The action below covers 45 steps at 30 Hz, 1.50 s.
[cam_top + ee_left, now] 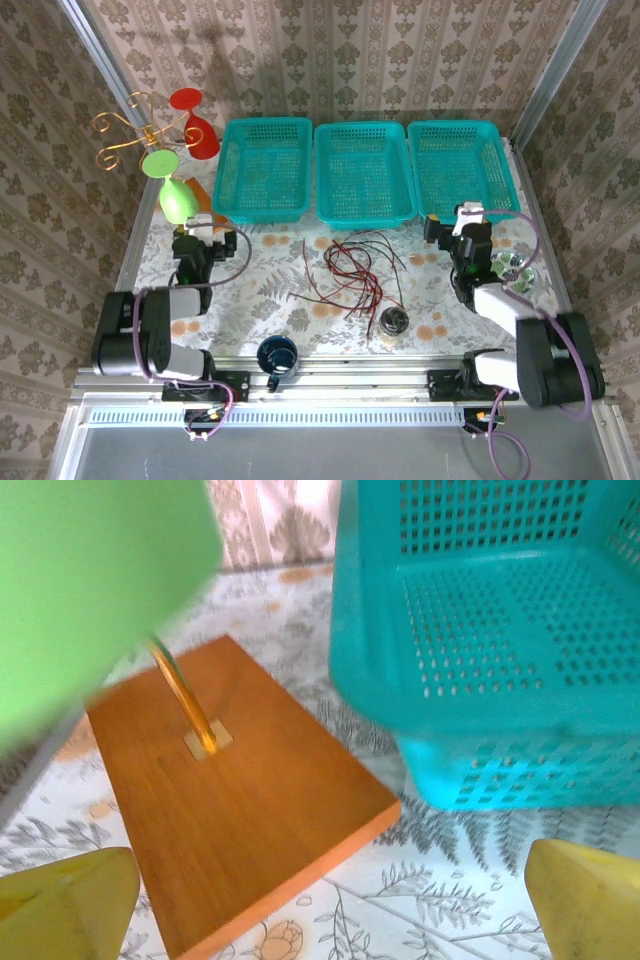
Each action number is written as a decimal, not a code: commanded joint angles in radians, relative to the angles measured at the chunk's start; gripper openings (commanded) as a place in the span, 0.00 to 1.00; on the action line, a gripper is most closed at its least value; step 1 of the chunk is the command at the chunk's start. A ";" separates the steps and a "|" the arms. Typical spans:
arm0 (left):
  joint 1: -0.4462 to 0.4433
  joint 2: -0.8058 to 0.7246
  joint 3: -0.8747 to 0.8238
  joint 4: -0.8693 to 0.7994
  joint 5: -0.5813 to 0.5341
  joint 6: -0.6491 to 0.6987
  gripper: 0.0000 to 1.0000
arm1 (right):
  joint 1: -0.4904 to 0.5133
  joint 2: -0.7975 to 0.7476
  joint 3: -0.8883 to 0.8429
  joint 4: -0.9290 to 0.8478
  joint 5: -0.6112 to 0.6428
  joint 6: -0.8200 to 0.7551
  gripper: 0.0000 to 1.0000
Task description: Untangle the cables
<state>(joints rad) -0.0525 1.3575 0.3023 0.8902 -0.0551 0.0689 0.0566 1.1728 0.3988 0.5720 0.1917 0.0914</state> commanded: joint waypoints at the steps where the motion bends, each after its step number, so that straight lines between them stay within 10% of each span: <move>1: -0.047 -0.136 0.023 -0.093 -0.118 0.030 1.00 | 0.011 -0.124 0.062 -0.270 0.071 0.069 1.00; 14: -0.351 -0.346 0.361 -0.951 -0.167 -0.102 1.00 | 0.078 -0.283 0.331 -0.986 -0.014 0.308 1.00; 25: -0.586 -0.314 0.340 -0.944 -0.202 -0.138 1.00 | 0.301 -0.228 0.313 -1.022 -0.145 0.461 0.99; 45: -0.626 -0.296 0.331 -1.063 -0.009 -0.400 0.93 | 0.563 0.097 0.369 -0.864 -0.238 0.564 0.74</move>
<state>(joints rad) -0.6682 1.0489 0.6350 -0.1246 -0.1364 -0.2527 0.5854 1.2343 0.7296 -0.3557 -0.0250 0.6281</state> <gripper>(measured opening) 0.934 0.760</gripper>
